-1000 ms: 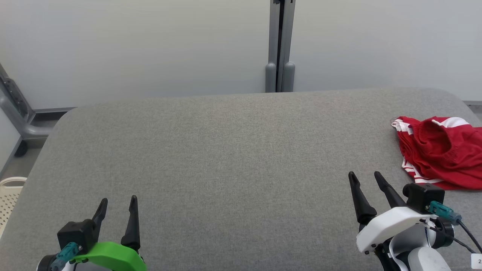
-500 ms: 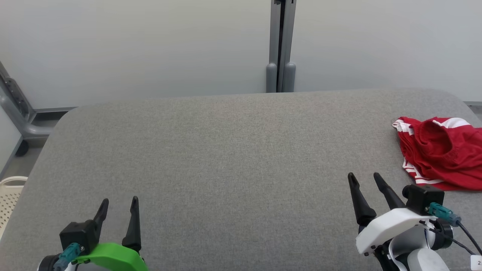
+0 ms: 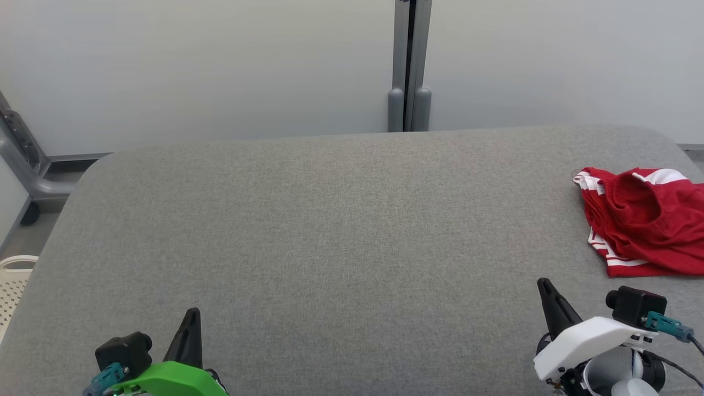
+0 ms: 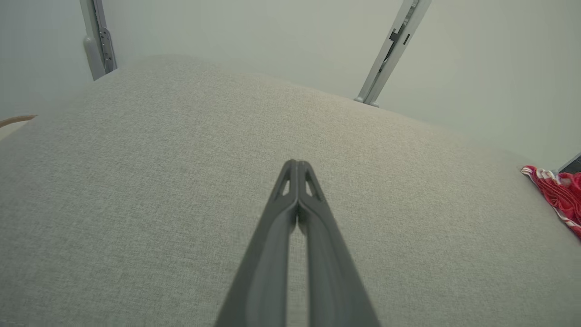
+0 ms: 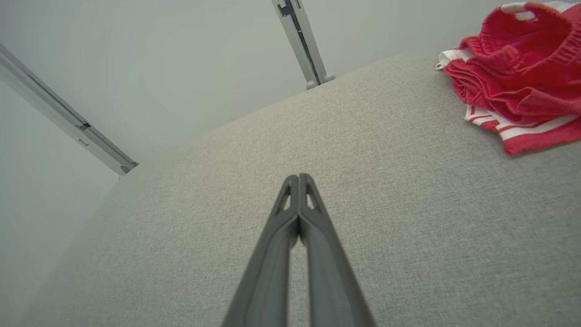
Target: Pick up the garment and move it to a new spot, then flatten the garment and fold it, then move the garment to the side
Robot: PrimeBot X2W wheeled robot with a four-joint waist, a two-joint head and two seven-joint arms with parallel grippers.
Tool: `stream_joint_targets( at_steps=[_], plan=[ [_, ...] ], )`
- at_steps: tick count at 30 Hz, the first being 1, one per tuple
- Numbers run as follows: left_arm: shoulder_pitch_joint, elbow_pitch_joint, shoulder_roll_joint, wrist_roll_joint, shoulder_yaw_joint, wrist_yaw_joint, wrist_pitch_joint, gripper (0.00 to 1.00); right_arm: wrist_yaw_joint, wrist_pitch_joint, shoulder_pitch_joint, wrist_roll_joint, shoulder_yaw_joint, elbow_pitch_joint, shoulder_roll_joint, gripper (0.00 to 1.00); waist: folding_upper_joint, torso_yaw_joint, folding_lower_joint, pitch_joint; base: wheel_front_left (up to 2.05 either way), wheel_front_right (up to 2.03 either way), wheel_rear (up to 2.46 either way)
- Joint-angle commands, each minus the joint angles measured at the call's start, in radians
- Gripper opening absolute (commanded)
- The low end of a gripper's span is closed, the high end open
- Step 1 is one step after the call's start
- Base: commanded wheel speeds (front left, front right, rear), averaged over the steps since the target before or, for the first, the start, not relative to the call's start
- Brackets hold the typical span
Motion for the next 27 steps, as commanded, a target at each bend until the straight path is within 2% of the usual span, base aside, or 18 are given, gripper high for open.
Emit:
stream_joint_targets(
  at_steps=[1, 27],
  plan=[
    [-0.034, -0.008, 0.000, -0.029, 0.024, -0.012, 0.002, 0.00, 0.000, 0.006, -0.036, 0.037, -0.014, -0.011, -0.003, 0.00, -0.0001, -0.001, 0.0000, 0.001, 0.00, 0.00, 0.00],
    [-0.076, 0.030, -0.114, -0.285, 0.146, -0.135, 0.041, 0.00, 0.000, 0.092, -0.079, 0.394, -0.130, 0.027, -0.005, 0.00, -0.0001, -0.009, 0.0000, 0.028, 0.00, 0.00, 0.00]
  ],
)
